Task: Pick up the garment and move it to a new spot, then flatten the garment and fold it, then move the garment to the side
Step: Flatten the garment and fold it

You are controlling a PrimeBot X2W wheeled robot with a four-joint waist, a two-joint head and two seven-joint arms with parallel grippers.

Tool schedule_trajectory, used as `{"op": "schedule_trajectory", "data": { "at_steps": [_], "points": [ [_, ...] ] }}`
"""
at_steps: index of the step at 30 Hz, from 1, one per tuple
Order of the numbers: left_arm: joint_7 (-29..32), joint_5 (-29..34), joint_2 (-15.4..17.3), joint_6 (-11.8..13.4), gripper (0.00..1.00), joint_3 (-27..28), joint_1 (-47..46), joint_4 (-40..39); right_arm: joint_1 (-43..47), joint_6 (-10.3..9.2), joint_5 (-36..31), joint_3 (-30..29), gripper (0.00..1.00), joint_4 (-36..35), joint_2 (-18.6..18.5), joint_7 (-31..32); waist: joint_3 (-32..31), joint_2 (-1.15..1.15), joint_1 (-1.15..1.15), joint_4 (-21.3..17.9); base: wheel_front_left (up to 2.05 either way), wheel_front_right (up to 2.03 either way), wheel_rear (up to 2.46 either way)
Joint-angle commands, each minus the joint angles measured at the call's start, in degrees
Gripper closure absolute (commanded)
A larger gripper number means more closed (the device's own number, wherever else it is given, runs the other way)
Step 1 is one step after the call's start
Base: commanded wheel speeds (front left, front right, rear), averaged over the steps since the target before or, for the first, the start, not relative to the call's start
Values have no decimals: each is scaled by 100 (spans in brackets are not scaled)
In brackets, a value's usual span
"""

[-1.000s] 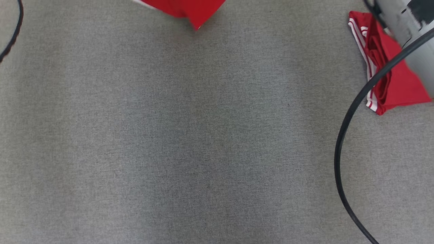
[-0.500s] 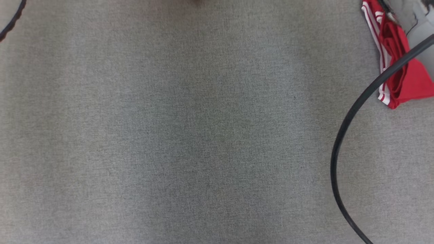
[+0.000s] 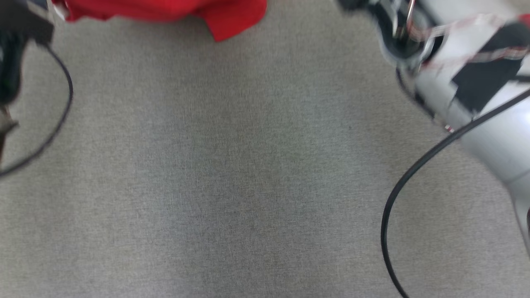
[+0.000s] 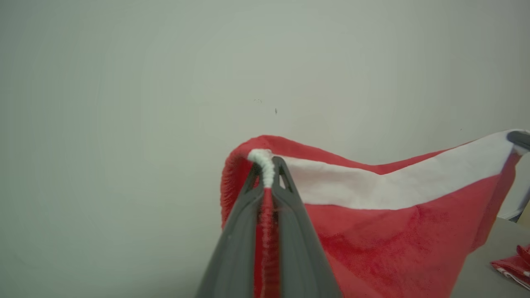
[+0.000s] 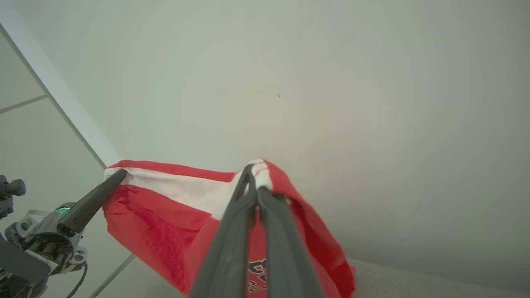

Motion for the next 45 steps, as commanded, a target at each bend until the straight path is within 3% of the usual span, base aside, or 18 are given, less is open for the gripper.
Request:
{"op": "schedule_trajectory", "data": {
  "at_steps": [1,12,20,29,34,39,45],
  "points": [
    [-41,-31,53,71,100,125,370,-193,279,-1,71,108,100,-190,-102,-82,-291,0,0,-53,0,0,0],
    [-32,-137,124,507,100,720,2999,-1647,2119,-1,507,462,100,-1449,-715,-362,-1159,0,0,-62,0,0,0],
    [-33,-84,-109,839,100,1313,4997,-2754,3508,-1,575,545,100,-2178,-1315,-435,-1695,0,0,28,0,0,0],
    [-33,276,-740,790,100,1785,6585,-3362,4501,-1,642,596,100,-3046,-1840,-442,-1918,0,0,143,0,0,0],
    [-33,578,-1103,639,100,2028,7244,-3405,5028,-1,781,626,100,-3340,-2186,-354,-2059,0,0,193,0,0,0],
    [-33,668,-1534,450,100,2350,7788,-3264,5505,-2,884,637,100,-3433,-2463,-303,-2168,0,0,227,0,0,0],
    [-33,903,-1860,294,100,2530,8145,-3069,5819,-2,830,649,100,-3358,-2544,-124,-2205,0,0,257,0,0,0]
  ]
}}
